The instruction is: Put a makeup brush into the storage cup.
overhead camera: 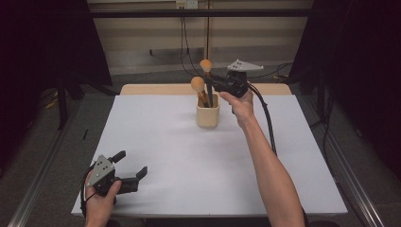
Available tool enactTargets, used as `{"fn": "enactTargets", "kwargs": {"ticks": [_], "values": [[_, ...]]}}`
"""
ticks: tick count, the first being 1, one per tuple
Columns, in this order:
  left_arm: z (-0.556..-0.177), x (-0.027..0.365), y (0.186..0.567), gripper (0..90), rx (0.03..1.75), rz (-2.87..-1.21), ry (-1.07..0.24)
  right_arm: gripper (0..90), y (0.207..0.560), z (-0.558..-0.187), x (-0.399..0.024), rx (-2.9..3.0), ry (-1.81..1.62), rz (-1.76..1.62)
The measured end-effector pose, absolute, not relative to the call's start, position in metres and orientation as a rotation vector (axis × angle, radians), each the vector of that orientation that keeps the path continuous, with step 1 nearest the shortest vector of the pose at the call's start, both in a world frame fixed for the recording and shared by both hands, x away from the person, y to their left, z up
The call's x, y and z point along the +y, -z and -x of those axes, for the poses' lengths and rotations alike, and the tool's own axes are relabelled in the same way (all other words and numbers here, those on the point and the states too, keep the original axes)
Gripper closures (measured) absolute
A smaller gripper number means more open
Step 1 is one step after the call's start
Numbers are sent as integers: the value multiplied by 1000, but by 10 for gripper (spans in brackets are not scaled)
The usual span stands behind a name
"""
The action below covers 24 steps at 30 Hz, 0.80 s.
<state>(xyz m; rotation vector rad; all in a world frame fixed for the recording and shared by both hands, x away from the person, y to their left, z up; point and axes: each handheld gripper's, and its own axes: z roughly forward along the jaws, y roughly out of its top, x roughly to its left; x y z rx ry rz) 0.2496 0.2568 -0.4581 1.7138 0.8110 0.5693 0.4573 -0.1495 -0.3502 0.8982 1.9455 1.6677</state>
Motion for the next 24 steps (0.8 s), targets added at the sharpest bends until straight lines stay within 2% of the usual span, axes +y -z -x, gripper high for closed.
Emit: {"fn": "enactTargets", "kwargs": {"ticks": [24], "values": [[-249,257,458,26,807,-1716,-570,737,383,-456,-161,1956,-1648,-976]]}}
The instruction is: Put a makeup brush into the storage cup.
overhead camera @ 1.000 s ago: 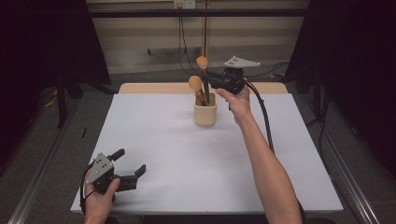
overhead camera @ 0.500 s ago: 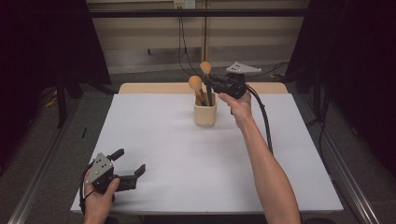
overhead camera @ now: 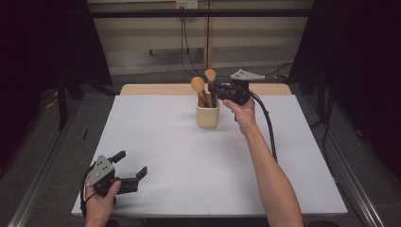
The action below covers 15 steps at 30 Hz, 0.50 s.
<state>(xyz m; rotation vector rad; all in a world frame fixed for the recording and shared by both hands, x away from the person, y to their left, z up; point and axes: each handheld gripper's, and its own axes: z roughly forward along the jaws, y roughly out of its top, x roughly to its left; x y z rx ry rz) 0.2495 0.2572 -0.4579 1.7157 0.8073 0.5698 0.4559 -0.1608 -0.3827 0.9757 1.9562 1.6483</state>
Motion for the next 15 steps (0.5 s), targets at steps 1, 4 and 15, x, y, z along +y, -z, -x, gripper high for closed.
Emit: {"fn": "enactTargets", "kwargs": {"ticks": [1,4,15], "values": [[-249,257,458,26,807,-1715,-569,738,384,-456,-161,1956,-1648,-981],[-249,257,458,26,809,-1715,-569,737,387,-456,-160,1964,-1642,-981],[-249,257,458,27,805,-1718,-568,736,394,-455,-157,1995,-1613,-980]]}}
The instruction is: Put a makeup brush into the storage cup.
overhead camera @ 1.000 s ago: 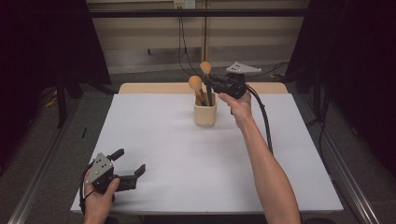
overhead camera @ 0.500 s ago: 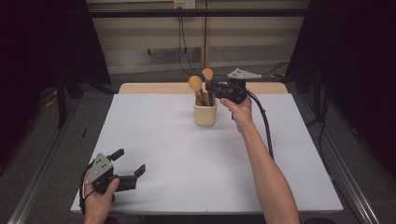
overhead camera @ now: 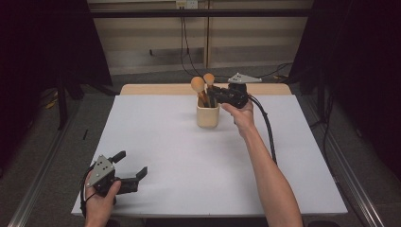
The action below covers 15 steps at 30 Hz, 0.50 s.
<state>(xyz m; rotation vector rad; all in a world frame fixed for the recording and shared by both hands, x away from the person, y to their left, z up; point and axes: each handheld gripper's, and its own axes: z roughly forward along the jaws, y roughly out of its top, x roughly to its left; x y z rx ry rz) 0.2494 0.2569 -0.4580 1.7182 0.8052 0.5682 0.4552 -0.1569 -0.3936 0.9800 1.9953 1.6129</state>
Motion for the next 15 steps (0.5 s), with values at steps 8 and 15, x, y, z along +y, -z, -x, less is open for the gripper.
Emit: {"fn": "enactTargets", "kwargs": {"ticks": [8,15], "values": [[-249,257,458,27,806,-1716,-574,735,400,-455,-158,2009,-1597,-999],[-249,256,458,26,798,-1723,-580,728,410,-455,-159,2034,-1572,-1018]]}}
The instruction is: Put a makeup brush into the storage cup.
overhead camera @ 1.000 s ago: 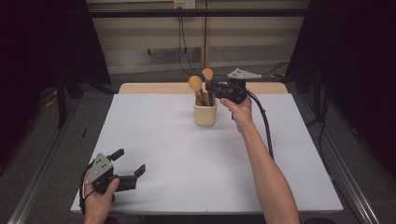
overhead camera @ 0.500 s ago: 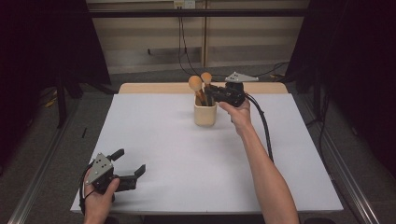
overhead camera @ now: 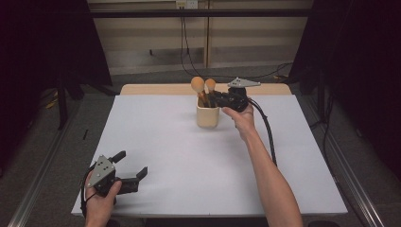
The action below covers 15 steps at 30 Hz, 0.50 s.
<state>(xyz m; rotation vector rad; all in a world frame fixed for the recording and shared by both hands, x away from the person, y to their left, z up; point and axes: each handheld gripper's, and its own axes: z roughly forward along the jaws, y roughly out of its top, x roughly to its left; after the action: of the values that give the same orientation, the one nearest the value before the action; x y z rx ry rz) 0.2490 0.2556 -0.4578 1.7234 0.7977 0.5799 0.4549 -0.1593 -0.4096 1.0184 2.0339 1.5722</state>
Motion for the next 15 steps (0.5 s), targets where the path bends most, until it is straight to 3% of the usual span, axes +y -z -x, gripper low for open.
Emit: {"fn": "enactTargets", "kwargs": {"ticks": [10,15], "values": [[-249,256,458,26,796,-1724,-581,618,413,-455,-159,2037,-1544,-1035],[-249,256,458,26,798,-1724,-580,515,414,-453,-161,2030,-1558,-1036]]}}
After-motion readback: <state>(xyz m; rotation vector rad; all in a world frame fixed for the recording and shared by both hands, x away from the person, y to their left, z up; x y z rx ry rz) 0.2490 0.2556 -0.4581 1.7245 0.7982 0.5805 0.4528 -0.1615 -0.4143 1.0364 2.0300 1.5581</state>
